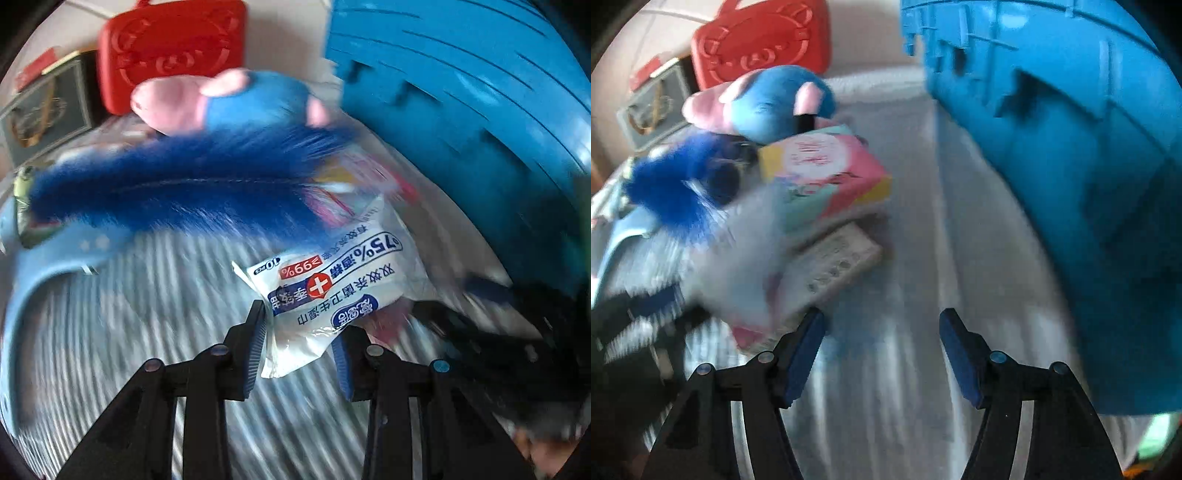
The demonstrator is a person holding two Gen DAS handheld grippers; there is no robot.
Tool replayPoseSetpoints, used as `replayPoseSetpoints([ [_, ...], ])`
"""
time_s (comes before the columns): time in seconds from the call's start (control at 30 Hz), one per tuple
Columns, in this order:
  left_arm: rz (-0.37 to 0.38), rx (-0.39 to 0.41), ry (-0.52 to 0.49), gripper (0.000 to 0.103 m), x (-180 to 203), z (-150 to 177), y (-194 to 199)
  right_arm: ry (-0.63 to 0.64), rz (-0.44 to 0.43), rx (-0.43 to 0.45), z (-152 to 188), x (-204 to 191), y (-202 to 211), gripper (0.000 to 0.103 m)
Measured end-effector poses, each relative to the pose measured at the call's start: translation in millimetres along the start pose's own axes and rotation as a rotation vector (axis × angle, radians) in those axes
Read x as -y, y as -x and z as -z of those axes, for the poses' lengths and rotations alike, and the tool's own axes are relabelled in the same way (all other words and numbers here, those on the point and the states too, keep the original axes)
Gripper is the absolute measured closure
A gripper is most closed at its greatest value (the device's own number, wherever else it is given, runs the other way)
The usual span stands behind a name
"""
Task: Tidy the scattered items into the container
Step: 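Grasp the white wet-wipe pack with the left tool while the right tool grasps the ointment box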
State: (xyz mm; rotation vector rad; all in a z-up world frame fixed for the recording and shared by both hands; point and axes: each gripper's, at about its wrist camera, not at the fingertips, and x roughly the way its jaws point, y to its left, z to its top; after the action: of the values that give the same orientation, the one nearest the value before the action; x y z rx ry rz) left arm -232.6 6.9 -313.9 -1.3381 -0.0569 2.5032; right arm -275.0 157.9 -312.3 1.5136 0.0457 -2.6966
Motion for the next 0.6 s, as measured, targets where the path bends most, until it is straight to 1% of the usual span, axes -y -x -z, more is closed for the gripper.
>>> replayPoseSetpoints([
  [0.07, 0.061, -0.028, 0.015, 0.071, 0, 11, 8, 0.004, 0.004, 0.0, 2, -1, 3, 0.038],
  [0.1, 0.075, -0.039, 0.03, 0.071, -1, 15, 11, -0.002, 0.006, -0.004, 3, 0, 5, 0.038],
  [0.13, 0.058, -0.038, 0.045, 0.071, -3, 17, 15, -0.011, 0.011, -0.008, 4, 2, 9, 0.038],
  [0.2, -0.057, 0.002, 0.074, 0.071, -12, 17, 26, -0.029, -0.015, -0.008, 6, 4, 18, 0.038],
  [0.27, -0.205, 0.047, 0.103, 0.071, -26, 12, 34, -0.04, -0.07, 0.001, 5, -2, 26, 0.037],
  [0.3, -0.258, 0.061, 0.114, 0.071, -31, 9, 35, -0.04, -0.094, 0.004, 5, -7, 29, 0.036],
  [0.33, -0.295, 0.068, 0.123, 0.071, -36, 7, 34, -0.035, -0.116, 0.007, 3, -11, 29, 0.035],
  [0.4, -0.346, 0.053, 0.137, 0.071, -42, 3, 24, -0.026, -0.141, 0.003, 0, -26, 22, 0.035],
  [0.43, -0.355, 0.044, 0.144, 0.071, -42, 2, 18, -0.024, -0.15, 0.002, -2, -35, 17, 0.035],
  [0.5, -0.343, 0.03, 0.156, 0.071, -41, 4, 7, -0.018, -0.147, -0.004, -2, -50, 6, 0.037],
  [0.6, -0.35, 0.049, 0.146, 0.071, -38, 5, 4, 0.034, -0.075, 0.015, -1, -59, 0, 0.037],
])
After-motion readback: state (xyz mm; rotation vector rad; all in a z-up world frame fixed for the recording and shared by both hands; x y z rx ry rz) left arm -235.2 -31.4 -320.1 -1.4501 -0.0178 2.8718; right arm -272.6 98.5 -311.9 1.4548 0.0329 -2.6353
